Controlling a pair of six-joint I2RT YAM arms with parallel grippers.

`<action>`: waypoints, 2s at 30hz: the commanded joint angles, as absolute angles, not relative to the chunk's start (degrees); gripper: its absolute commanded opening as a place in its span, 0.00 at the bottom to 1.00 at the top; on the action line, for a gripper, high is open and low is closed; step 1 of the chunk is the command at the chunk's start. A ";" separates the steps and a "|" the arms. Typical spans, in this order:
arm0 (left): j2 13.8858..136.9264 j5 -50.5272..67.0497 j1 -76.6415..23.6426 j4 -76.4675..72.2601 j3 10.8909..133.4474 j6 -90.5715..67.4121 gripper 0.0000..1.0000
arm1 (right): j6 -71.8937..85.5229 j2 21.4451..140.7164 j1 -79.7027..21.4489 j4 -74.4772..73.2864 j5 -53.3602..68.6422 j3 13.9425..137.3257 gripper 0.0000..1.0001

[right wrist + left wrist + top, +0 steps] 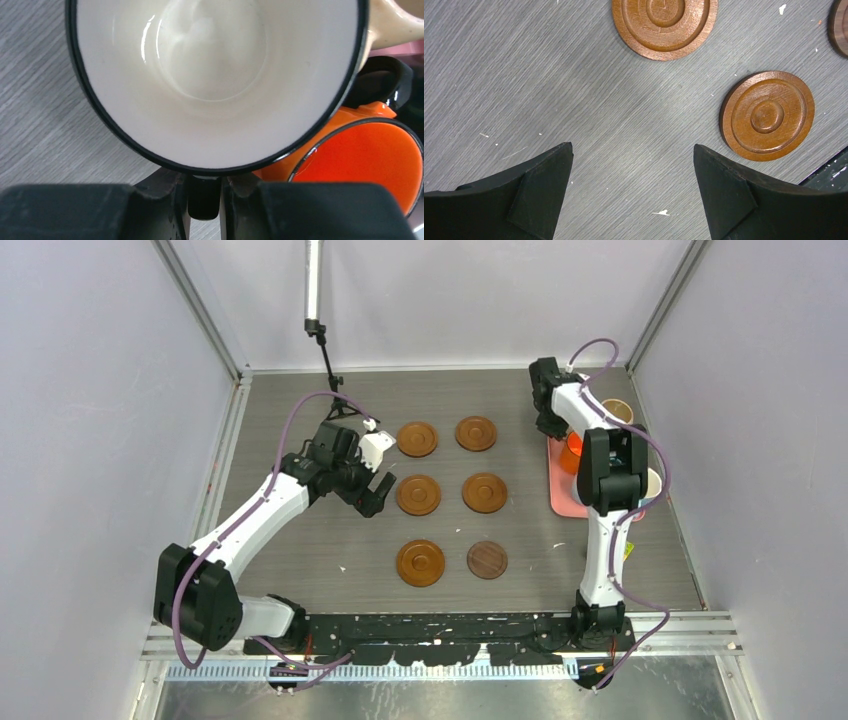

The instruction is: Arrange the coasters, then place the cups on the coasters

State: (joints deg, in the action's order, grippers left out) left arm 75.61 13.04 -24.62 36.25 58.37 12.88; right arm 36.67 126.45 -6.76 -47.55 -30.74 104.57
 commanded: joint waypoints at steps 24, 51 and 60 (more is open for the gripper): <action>73.87 13.18 -24.35 35.95 58.96 13.41 0.93 | 26.56 107.13 -6.42 -24.79 -26.39 85.17 0.00; 74.30 12.66 -24.35 36.12 59.68 13.62 0.93 | 30.58 115.82 -5.74 -33.61 -29.06 91.18 0.48; 74.80 12.65 -24.35 36.34 60.06 13.70 0.93 | 33.22 118.30 -5.34 -34.78 -31.75 93.38 0.45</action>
